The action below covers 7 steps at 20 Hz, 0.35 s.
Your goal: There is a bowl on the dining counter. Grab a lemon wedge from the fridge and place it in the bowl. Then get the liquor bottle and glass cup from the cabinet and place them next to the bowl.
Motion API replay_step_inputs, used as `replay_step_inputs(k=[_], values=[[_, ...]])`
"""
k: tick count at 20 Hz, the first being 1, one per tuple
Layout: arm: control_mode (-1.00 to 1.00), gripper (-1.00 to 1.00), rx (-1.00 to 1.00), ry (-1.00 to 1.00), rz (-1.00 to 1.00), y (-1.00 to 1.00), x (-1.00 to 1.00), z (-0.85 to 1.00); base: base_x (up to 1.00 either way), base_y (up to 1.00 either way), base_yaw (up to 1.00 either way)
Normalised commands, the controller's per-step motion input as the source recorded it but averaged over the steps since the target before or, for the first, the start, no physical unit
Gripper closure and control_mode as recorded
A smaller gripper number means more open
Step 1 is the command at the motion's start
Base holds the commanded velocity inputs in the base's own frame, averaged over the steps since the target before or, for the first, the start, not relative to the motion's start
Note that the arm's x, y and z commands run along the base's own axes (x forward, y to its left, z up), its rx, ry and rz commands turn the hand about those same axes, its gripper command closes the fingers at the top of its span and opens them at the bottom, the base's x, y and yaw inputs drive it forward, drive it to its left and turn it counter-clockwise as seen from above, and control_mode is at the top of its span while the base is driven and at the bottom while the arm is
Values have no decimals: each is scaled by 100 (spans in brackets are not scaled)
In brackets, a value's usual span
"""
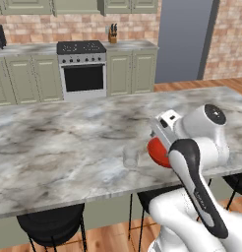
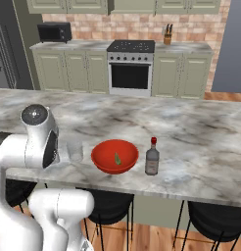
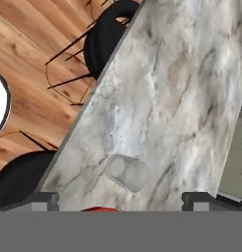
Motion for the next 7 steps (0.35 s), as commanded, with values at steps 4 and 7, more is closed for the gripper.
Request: replay_step_inputs(k=[4,7], values=[[-100,-100,0,-28,0,-6,-75,8,0,0,0],[-100,-100,0,-12,0,-8,-60,0,0,0,0]])
